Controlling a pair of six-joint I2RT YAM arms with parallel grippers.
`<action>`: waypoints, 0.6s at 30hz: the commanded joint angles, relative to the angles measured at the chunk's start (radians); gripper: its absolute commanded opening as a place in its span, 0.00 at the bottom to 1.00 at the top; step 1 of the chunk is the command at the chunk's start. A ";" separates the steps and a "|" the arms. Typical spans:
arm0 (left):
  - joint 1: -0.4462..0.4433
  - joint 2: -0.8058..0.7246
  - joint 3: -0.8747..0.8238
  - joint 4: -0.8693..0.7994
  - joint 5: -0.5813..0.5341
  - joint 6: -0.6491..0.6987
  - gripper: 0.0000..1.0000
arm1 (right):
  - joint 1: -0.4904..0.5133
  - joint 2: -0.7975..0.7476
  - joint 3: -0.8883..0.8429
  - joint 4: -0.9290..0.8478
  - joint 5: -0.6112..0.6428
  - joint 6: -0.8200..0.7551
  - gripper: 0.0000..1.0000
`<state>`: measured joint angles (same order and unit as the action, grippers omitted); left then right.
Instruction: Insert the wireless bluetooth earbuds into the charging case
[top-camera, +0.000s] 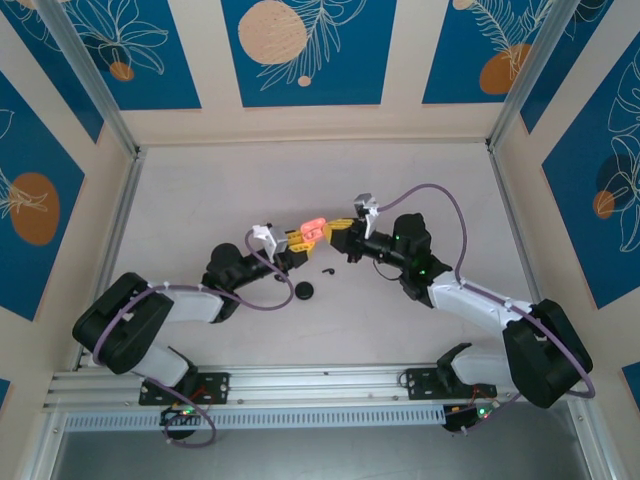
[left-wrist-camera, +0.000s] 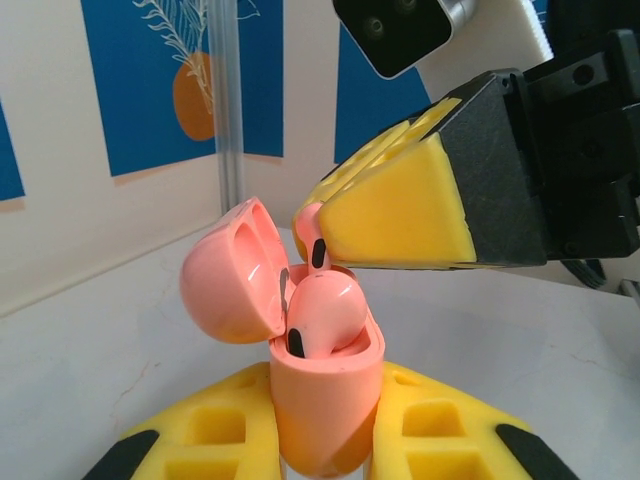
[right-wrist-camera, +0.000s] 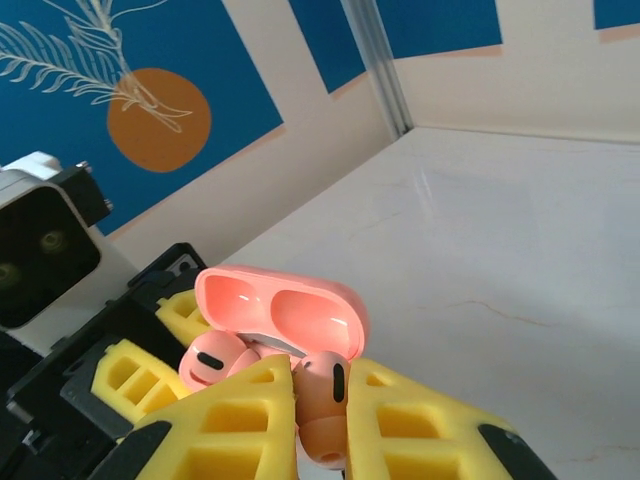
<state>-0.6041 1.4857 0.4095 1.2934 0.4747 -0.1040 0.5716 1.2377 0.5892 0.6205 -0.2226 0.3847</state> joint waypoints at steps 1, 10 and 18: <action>0.004 -0.045 0.006 0.112 -0.039 0.033 0.13 | 0.037 0.005 0.029 -0.160 0.100 -0.013 0.13; -0.013 -0.036 0.002 0.112 -0.148 0.167 0.13 | 0.126 0.024 0.065 -0.227 0.315 0.057 0.13; -0.042 -0.021 0.006 0.108 -0.237 0.271 0.13 | 0.205 0.059 0.122 -0.290 0.488 0.134 0.13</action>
<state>-0.6312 1.4803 0.3950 1.2926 0.3092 0.1040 0.7403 1.2675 0.6968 0.4553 0.1932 0.4713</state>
